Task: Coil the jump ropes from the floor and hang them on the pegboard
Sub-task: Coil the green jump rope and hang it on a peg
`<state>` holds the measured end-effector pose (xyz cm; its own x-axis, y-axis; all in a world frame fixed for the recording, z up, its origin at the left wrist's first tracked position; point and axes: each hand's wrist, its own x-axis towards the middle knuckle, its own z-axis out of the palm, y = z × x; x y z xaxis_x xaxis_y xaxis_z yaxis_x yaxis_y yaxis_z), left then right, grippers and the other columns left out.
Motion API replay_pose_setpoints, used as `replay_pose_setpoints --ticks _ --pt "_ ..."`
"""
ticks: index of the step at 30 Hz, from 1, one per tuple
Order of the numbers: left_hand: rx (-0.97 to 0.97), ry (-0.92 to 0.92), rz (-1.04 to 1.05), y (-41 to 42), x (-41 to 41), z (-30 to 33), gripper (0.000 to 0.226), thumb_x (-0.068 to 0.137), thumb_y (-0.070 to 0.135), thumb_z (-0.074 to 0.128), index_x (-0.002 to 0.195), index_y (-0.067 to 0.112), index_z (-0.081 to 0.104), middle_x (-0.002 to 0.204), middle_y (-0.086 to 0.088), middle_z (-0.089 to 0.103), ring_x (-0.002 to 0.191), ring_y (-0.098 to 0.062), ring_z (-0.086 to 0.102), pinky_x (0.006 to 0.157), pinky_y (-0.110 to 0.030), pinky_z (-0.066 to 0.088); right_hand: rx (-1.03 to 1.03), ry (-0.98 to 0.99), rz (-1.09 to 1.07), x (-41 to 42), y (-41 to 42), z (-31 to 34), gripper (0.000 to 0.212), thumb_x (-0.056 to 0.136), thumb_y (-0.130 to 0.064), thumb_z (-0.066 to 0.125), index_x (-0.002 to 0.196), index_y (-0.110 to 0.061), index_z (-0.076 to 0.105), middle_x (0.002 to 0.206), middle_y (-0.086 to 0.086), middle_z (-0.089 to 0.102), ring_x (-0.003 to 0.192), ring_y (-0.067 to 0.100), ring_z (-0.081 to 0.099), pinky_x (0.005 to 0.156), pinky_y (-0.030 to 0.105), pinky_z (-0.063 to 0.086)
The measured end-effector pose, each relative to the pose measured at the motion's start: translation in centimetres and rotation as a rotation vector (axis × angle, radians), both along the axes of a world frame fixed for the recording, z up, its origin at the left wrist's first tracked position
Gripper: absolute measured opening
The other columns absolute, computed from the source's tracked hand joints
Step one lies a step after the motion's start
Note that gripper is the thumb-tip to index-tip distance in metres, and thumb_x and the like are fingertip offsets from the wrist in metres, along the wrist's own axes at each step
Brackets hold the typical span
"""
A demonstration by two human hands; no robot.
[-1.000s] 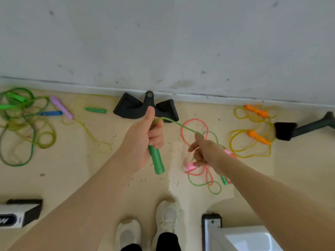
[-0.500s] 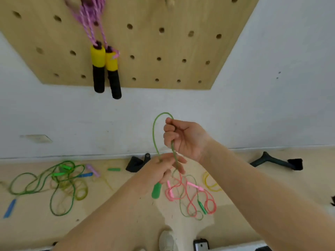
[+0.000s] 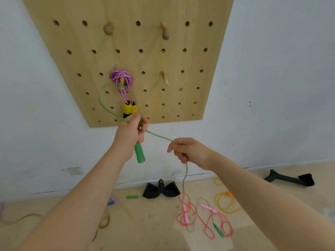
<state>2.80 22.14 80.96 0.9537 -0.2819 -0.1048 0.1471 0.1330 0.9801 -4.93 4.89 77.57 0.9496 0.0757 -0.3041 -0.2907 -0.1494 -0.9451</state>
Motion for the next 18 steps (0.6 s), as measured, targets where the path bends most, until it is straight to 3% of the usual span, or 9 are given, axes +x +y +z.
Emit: replay_pose_setpoints --ticks 2,4,6,9,11,14,18 --pt "0.264 -0.073 -0.021 1.4 -0.4 -0.2 0.018 0.096 0.011 0.045 0.086 0.014 0.059 0.076 0.000 0.059 0.031 -0.005 0.030 0.037 -0.016 0.028 -0.060 -0.025 -0.245 0.3 -1.1 0.6 0.024 0.096 -0.009 0.041 0.076 -0.010 0.054 0.058 0.001 0.034 0.052 0.015 0.030 0.052 0.025 0.027" --pt "0.240 -0.036 -0.071 2.5 -1.0 -0.6 0.017 0.094 0.004 0.046 0.094 0.011 0.061 0.084 -0.001 0.064 0.038 -0.007 0.041 0.044 -0.015 0.037 -0.207 0.041 -0.238 0.6 -2.1 0.8 0.018 0.094 -0.010 0.045 0.080 -0.009 0.055 0.060 0.004 0.044 0.056 0.018 0.043 0.059 0.028 0.039" --pt "0.082 0.025 -0.108 3.2 -1.3 -0.6 0.018 0.094 0.003 0.044 0.090 0.009 0.060 0.068 -0.004 0.062 0.043 -0.011 0.043 0.047 -0.019 0.038 -0.301 0.160 -0.108 0.4 -2.3 1.0 0.007 0.091 -0.012 0.054 0.097 -0.011 0.055 0.072 0.005 0.058 0.068 0.019 0.058 0.074 0.029 0.046" --pt "0.062 0.064 -0.189 3.2 -1.5 0.1 0.023 0.095 0.012 0.042 0.073 0.010 0.050 0.045 0.004 0.037 0.037 -0.009 0.028 0.042 -0.020 0.024 -0.343 0.155 -0.010 0.7 -1.6 1.7 0.031 0.087 -0.014 0.061 0.116 -0.016 0.049 0.081 0.006 0.060 0.072 0.017 0.061 0.077 0.028 0.050" --pt "0.168 0.044 -0.295 2.8 -1.9 0.5 0.030 0.095 0.016 0.046 0.064 0.013 0.044 0.045 0.007 0.025 0.038 -0.007 0.019 0.041 -0.019 0.016 -0.345 0.063 0.049 0.9 -0.6 2.9 0.026 0.088 -0.015 0.061 0.112 -0.013 0.055 0.073 0.003 0.054 0.063 0.015 0.054 0.071 0.025 0.050" --pt "0.311 0.002 -0.459 1.9 -2.7 1.1 0.033 0.096 0.025 0.048 0.065 0.012 0.048 0.047 0.007 0.023 0.040 -0.007 0.017 0.043 -0.019 0.014 -0.282 -0.083 0.204 1.3 0.0 4.7 0.011 0.091 -0.020 0.057 0.090 -0.011 0.064 0.063 -0.003 0.042 0.058 0.011 0.042 0.068 0.025 0.046" --pt "0.200 -0.018 -0.472 0.4 -3.0 1.8 0.036 0.097 0.032 0.039 0.074 0.011 0.056 0.040 0.011 0.020 0.035 -0.006 0.014 0.044 -0.023 0.011 -0.113 -0.213 0.232 1.9 -0.7 6.4 0.019 0.095 -0.015 0.049 0.080 -0.015 0.061 0.060 -0.006 0.042 0.056 0.006 0.038 0.064 0.019 0.041"
